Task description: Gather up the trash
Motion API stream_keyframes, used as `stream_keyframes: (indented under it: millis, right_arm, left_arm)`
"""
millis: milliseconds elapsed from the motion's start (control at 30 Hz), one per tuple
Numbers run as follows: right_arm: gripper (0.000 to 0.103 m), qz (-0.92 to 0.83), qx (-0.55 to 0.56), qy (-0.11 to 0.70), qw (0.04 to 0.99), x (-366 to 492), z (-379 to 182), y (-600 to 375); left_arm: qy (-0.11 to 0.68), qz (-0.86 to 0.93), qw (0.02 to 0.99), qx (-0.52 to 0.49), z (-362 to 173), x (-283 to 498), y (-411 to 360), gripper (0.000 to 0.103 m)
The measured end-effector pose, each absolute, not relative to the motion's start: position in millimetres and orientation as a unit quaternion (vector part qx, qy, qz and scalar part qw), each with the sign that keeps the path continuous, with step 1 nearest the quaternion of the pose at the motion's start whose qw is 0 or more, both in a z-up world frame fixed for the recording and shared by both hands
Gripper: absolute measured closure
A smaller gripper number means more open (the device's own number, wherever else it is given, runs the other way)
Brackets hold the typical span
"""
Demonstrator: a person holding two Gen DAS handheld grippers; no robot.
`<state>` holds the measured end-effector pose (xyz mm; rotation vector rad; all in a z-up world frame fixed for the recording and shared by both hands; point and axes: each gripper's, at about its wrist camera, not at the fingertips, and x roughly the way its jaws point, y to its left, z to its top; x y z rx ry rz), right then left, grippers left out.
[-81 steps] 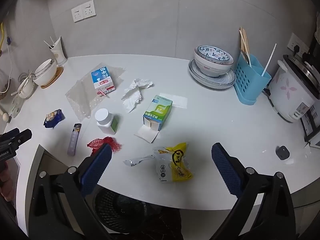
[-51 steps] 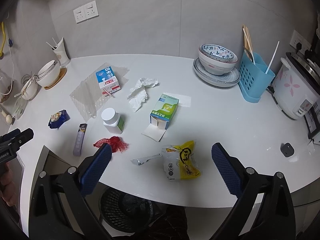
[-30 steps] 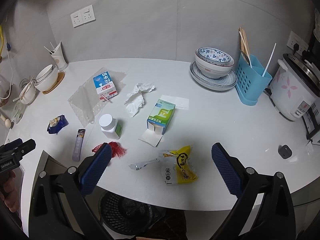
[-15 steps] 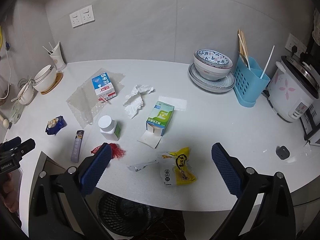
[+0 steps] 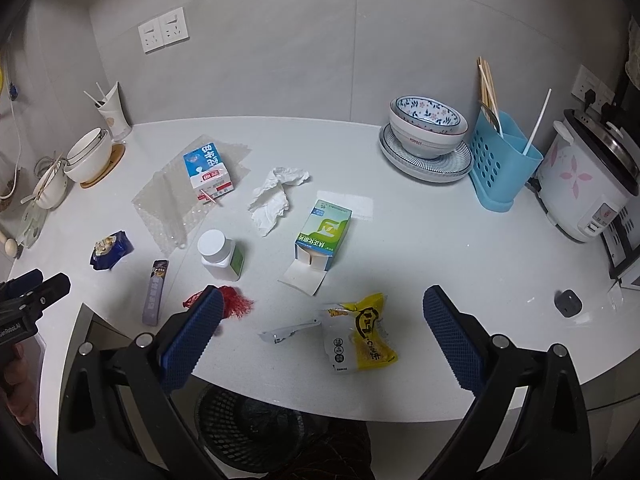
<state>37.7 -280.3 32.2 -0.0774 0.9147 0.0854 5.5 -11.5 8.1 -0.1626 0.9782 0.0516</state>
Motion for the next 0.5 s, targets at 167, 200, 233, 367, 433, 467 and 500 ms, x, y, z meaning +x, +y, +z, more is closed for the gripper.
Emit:
stream_keyframes:
  millis: [167, 200, 233, 367, 433, 467, 500]
  right_arm:
    - [0.008, 0.040, -0.038, 0.444, 0.895, 41.4, 29.9, -280.3]
    - [0.008, 0.040, -0.038, 0.444, 0.894, 42.3, 29.4, -280.4]
    - [0.008, 0.040, -0.038, 0.445, 0.894, 43.2, 29.0, -280.7]
    - [0.007, 0.039, -0.039, 0.446, 0.893, 46.6, 28.6, -281.7]
    - [0.008, 0.039, -0.039, 0.446, 0.893, 48.6, 28.1, -282.4]
    - [0.008, 0.039, -0.040, 0.447, 0.893, 49.5, 27.6, -282.5]
    - [0.008, 0.039, -0.040, 0.448, 0.892, 50.4, 26.8, -282.7]
  left_arm:
    - [0.471, 0.021, 0.878, -0.077, 7.1, 10.3, -13.6, 0.006]
    - [0.472, 0.021, 0.878, -0.078, 6.7, 11.3, -13.6, 0.006]
    - [0.473, 0.021, 0.878, -0.078, 6.7, 12.1, -13.3, 0.006]
    - [0.474, 0.020, 0.877, -0.078, 6.4, 15.1, -13.8, 0.006]
    - [0.475, 0.019, 0.876, -0.077, 5.8, 16.6, -14.5, 0.006]
    - [0.476, 0.019, 0.876, -0.077, 5.1, 17.4, -15.0, 0.006]
    - [0.477, 0.019, 0.875, -0.076, 4.0, 18.4, -15.4, 0.006]
